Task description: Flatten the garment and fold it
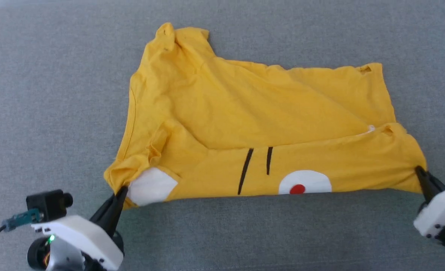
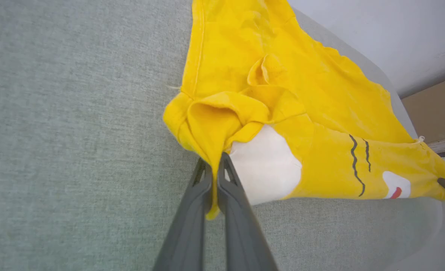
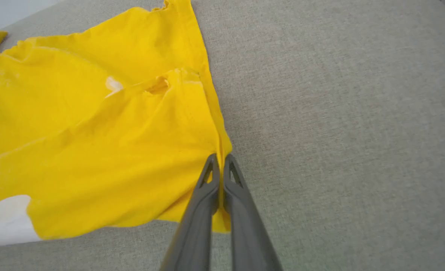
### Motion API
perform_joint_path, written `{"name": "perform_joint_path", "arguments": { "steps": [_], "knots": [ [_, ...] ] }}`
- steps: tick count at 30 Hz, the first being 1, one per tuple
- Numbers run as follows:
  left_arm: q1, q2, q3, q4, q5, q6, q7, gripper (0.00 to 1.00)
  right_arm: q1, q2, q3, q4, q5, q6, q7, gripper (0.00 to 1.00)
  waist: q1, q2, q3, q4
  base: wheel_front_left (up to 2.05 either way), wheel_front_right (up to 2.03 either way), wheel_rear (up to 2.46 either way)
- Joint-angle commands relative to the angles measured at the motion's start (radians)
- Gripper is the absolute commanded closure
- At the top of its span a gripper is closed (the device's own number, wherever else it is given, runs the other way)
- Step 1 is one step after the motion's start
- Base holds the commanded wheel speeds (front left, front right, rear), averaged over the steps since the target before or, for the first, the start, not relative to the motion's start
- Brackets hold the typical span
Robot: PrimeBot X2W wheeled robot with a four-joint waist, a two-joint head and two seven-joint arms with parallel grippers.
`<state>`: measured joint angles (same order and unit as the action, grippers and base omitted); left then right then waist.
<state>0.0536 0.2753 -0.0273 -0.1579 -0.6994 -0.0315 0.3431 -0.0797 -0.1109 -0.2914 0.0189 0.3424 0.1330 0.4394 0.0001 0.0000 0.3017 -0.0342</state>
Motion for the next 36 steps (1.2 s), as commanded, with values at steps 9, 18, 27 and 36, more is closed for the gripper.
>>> {"name": "perform_joint_path", "arguments": {
  "steps": [9,18,27,36],
  "knots": [
    [0.184,0.002,0.023,-0.11,-0.083,0.057,0.106,1.0,0.147,-0.003,-0.097,-0.136,0.036,-0.002,0.139,1.0,-0.0001,0.0,-0.079,0.006,0.0,0.0,0.0],
    [0.215,-0.015,-0.014,-0.061,-0.062,0.067,0.105,1.0,0.198,0.031,-0.076,-0.095,0.027,-0.002,0.128,1.0,-0.0001,0.0,-0.087,0.021,0.0,0.0,0.0],
    [0.103,-0.04,-0.037,0.109,-0.055,0.02,0.037,0.0,0.142,0.039,-0.042,0.026,0.021,-0.002,0.048,0.0,-0.0001,0.0,-0.079,0.029,0.0,0.0,0.0],
    [0.129,-0.017,0.024,0.032,-0.074,0.02,-0.004,0.0,0.145,0.022,-0.066,-0.087,0.086,-0.002,0.069,0.0,-0.0001,0.0,-0.077,0.018,0.0,0.0,0.0]
  ]
}}
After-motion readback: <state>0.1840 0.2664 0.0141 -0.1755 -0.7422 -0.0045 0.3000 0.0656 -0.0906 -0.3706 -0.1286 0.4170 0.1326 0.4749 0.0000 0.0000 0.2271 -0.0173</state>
